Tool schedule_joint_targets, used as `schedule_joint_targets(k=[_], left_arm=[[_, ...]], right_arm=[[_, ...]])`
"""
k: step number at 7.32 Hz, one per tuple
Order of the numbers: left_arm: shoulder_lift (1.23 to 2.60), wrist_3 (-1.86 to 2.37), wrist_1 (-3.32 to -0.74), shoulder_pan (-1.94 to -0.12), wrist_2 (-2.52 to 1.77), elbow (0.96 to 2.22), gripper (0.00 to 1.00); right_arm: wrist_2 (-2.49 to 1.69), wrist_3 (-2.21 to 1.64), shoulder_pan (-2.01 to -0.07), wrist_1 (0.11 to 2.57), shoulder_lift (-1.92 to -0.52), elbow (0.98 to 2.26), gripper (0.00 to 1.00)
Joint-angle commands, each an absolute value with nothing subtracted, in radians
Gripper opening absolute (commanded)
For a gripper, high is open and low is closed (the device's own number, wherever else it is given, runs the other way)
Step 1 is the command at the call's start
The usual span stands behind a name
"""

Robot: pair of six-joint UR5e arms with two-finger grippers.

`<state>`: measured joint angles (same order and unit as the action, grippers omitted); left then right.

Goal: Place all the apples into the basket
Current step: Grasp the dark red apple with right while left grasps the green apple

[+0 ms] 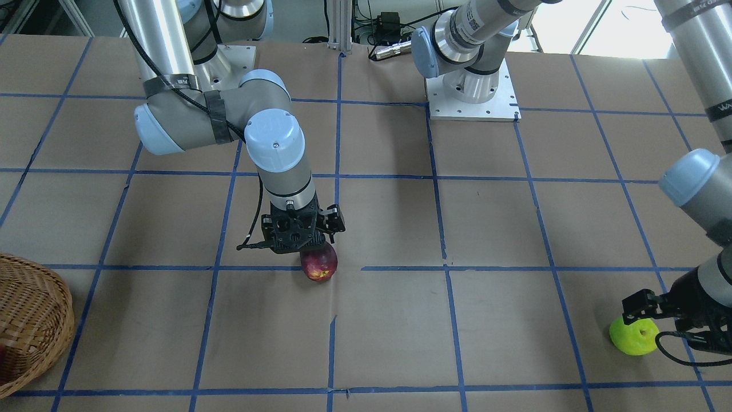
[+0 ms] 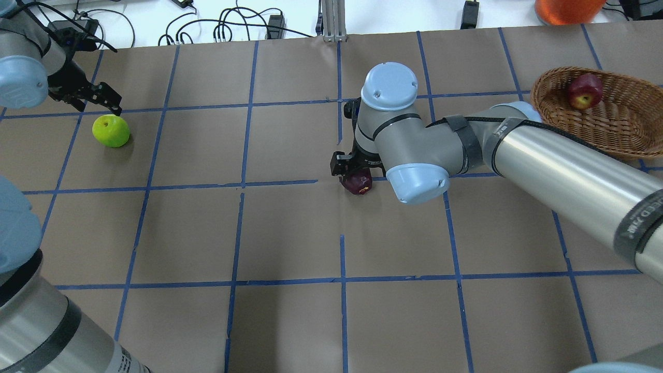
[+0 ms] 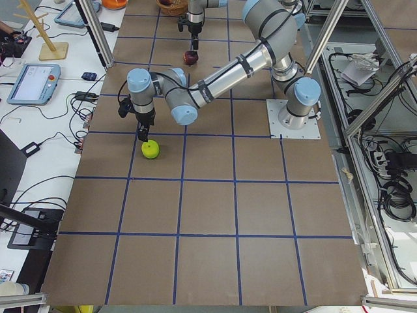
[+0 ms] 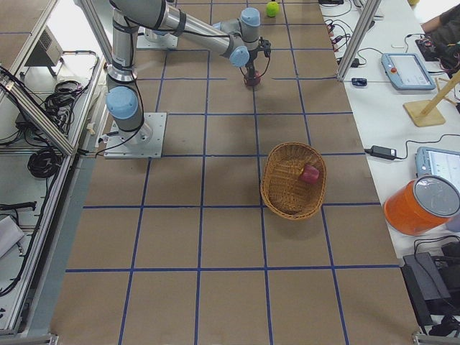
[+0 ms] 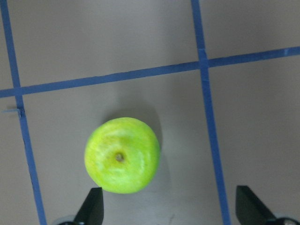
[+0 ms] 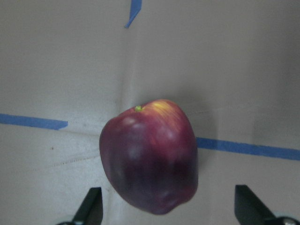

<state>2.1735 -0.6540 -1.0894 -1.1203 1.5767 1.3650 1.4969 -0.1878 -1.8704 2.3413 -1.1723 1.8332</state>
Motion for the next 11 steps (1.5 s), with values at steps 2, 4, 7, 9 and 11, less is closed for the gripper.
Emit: schedule_joint_targets(k=[2,4,7,9,11], left_arm=[[2.302,-0.709,-1.086,-1.111,1.585,1.307,1.0],[2.341,-0.709,-1.095,-1.111,1.592,1.305,1.0],[2.281,-0.668,-1.184,-1.127,1.624,1.305,0.42],[2.168,-0.425,-1.323,-1.21,1.591,1.327,0.42],[2.07,-0.104,-1.385,-1.401,1.531,1.382,0.42]], right_arm=[[1.497,-0.184,-1.878,2.468,-1.086,1.848,1.0],[1.503,-0.181,-1.876,2.549,-1.06,1.839,0.53],[1.502,-0.117,-1.794,2.455,-1.138,1.76,0.03],[1.491,0.065,-1.554,2.096,-1.196,1.534,0.02],[1.549,0.388,-1.264,1.948,-1.157,1.392,0.01]])
